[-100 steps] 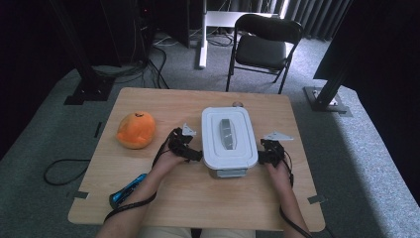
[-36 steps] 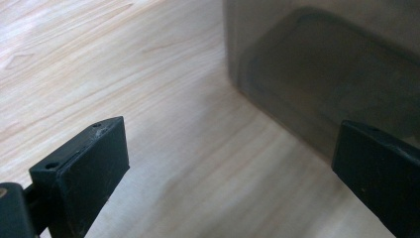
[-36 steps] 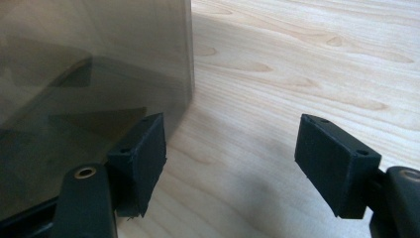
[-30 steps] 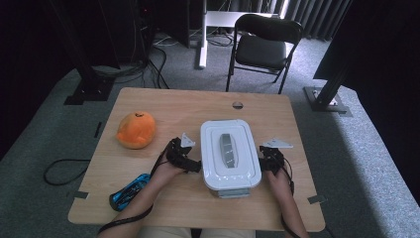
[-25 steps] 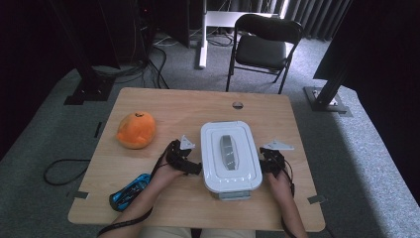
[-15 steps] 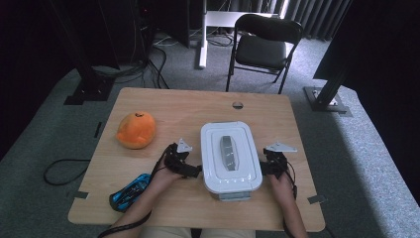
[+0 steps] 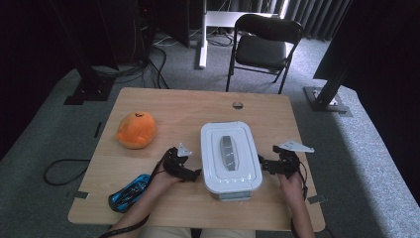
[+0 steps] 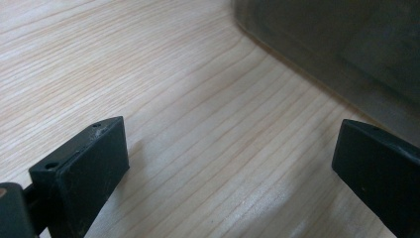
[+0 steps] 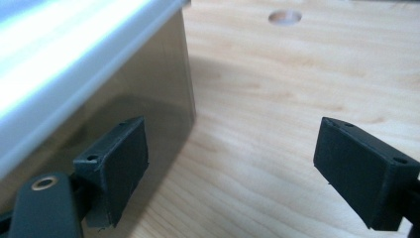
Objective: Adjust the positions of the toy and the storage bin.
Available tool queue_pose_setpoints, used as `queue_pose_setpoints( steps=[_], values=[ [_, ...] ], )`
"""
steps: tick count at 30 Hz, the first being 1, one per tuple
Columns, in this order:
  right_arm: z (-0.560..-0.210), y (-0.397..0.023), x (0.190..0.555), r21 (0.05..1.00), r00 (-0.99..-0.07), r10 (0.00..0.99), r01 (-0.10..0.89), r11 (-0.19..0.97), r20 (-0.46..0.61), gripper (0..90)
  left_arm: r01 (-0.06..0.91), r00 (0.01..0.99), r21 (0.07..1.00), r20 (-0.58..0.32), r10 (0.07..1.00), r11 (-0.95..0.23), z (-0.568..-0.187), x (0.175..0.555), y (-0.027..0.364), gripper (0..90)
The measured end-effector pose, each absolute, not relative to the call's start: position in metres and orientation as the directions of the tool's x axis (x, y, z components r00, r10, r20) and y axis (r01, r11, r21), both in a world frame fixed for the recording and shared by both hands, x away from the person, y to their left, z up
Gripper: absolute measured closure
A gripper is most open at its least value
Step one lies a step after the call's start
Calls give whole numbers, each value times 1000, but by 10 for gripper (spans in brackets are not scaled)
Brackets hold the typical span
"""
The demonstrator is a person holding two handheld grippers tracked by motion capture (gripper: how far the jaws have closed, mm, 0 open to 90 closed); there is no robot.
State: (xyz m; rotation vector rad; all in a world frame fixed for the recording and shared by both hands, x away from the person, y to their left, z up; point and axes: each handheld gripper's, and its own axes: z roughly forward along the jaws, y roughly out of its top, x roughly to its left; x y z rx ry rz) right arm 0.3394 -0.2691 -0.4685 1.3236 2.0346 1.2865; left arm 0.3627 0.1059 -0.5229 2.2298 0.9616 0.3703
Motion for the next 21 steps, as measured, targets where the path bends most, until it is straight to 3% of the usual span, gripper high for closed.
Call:
queue_pose_setpoints(
  steps=[12, 21],
  values=[
    [-410, -267, 320, 884, -524, 830, 459, 86, 192, 125, 544, 657, 683, 14, 754, -487, -524, 359, 101, 17],
    [-383, -242, 309, 884, -639, 746, 440, 156, 187, 119, 562, 629, 684, 12, 778, -465, -524, 354, 100, 17]
  ],
)
